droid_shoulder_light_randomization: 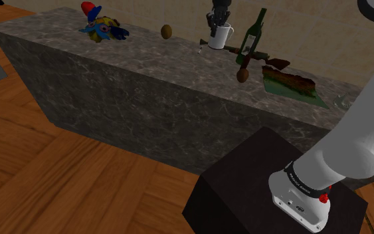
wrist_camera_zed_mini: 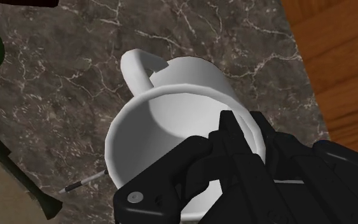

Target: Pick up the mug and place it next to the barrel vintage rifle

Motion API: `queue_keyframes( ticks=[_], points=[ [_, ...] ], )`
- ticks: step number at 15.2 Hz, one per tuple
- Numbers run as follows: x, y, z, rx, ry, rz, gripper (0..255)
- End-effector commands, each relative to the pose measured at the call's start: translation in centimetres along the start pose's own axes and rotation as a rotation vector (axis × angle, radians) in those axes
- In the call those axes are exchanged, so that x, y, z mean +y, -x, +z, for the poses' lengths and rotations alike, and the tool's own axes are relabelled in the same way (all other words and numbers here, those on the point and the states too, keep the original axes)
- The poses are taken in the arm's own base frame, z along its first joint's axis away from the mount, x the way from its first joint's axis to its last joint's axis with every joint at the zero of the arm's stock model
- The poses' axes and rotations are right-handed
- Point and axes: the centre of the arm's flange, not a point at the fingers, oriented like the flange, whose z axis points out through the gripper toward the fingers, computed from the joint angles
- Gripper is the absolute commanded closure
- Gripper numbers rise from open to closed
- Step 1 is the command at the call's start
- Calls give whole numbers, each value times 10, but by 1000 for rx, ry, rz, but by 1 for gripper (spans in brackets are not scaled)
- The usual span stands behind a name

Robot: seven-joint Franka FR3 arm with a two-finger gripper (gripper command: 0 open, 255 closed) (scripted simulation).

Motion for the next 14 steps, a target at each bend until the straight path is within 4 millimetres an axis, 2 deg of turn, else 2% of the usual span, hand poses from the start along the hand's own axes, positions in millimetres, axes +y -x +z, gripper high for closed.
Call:
queue_keyframes(
  ticks=[1, 13, 14],
  points=[
    [28, 9, 2, 1, 0, -1, 255],
    [180, 51, 11, 1, 0, -1, 255],
    [180, 51, 16, 1, 0, -1, 255]
  ],
)
